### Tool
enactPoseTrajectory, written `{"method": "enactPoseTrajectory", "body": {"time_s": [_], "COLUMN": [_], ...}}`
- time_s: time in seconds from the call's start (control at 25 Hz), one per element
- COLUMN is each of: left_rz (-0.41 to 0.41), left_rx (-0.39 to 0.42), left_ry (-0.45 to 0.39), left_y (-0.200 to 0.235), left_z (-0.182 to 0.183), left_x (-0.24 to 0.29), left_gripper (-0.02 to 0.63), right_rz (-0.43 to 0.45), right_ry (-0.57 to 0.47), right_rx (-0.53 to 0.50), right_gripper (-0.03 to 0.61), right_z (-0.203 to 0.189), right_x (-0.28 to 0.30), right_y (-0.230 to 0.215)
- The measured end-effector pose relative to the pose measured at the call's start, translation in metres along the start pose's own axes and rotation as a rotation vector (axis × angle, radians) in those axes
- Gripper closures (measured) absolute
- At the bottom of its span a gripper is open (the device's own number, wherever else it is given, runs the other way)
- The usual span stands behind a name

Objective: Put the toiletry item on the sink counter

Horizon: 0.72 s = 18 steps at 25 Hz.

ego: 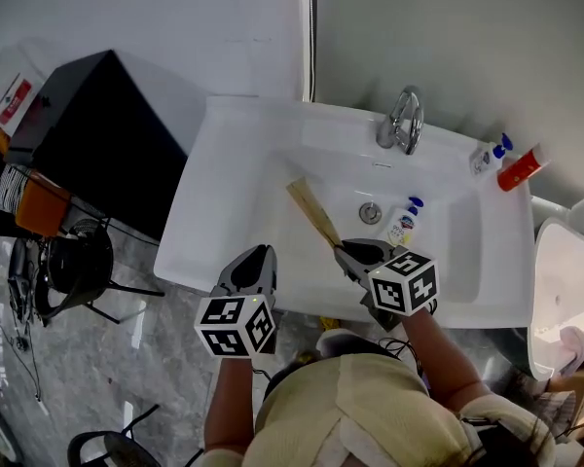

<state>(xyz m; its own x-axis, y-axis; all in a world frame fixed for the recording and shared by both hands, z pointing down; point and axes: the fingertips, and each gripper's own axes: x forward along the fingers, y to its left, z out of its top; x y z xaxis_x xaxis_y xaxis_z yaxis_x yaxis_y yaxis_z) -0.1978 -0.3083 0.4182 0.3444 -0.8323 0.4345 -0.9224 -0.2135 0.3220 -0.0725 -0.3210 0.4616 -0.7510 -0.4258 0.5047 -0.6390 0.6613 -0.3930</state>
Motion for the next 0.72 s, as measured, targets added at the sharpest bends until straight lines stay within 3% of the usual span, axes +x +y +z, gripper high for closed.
{"method": "enactPoseTrajectory", "body": {"time_s": [0.72], "left_rz": [0.034], "left_rx": [0.009], "left_ry": [0.053], "left_y": [0.013], "left_z": [0.012], "left_x": [0.061], "left_gripper": [0.545], "right_rz": [-0.023], "right_ry": [0.107], "right_rx": [0.031], "right_gripper": [0.528], "right_z": [-0.013], "right_x": [0.052], "right_y": [-0.062]}}
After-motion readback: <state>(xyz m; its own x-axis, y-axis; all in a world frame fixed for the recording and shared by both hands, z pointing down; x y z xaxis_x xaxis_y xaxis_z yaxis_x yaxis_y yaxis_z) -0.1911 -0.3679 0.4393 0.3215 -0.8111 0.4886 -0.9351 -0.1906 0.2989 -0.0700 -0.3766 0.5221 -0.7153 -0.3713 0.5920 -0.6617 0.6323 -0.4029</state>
